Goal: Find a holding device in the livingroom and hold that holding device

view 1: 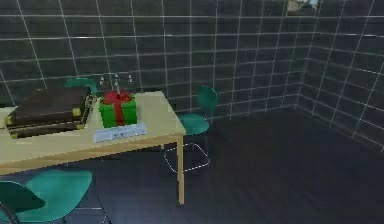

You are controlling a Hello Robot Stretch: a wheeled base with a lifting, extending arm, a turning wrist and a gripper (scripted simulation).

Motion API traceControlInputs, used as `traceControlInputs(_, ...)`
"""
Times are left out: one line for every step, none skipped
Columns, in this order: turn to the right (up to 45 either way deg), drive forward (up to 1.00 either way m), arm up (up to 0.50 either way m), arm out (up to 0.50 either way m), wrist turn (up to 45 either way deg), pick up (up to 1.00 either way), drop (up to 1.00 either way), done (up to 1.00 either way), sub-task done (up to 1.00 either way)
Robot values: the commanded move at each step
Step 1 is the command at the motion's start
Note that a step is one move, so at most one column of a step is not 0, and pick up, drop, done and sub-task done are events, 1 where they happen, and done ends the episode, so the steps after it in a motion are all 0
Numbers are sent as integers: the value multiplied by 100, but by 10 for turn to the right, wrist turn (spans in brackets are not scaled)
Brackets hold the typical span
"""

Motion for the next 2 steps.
traceControlInputs(0, 55, 0, 0, 0, 0, 0, 0, 0)
traceControlInputs(-450, 0, 0, 0, 0, 0, 0, 0, 0)
